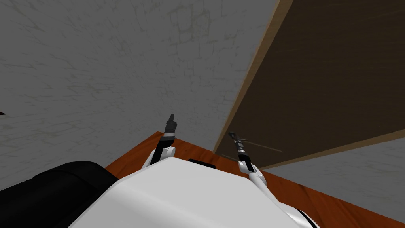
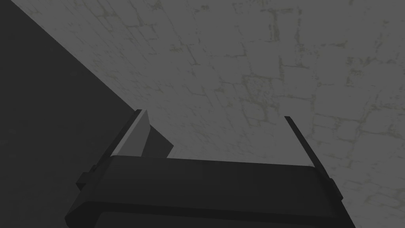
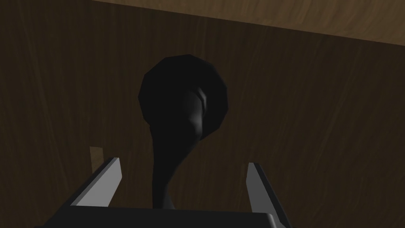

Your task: Pull the door open

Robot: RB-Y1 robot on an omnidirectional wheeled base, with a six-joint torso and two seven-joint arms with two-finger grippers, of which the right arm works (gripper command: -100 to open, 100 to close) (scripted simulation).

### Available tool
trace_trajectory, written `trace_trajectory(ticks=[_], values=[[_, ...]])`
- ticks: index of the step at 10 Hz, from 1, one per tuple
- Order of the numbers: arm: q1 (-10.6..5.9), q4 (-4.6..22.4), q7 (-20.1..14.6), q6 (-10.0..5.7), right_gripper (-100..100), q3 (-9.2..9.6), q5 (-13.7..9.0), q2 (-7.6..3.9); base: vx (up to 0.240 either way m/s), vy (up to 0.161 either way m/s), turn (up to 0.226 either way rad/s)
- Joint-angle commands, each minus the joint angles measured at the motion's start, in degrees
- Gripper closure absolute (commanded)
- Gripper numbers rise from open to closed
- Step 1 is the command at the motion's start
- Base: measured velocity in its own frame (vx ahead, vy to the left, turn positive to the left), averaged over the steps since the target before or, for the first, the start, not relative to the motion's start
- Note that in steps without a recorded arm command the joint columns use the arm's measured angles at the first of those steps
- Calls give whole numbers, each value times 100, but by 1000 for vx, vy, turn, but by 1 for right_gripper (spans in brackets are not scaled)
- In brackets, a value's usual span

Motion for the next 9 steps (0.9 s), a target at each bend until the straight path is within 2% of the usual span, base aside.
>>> trace_trajectory(ticks=[1, 2, 4, 6, 7, 9], values=[[-112, 286, -16, -163, -100, -3, -3, -20, 33, 17, -8], [-32, 366, -116, -255, -100, -59, -47, -159, 139, 20, 132], [-32, 414, -116, -255, -100, -59, -47, -159, 105, 8, 52], [-52, 423, -117, -287, -100, -58, -46, -158, 4, -3, -9], [-52, 423, -117, -287, 100, -58, -46, -158, 0, 0, 0], [-52, 423, -117, -287, 100, -58, -46, -158, 0, 0, 0]])
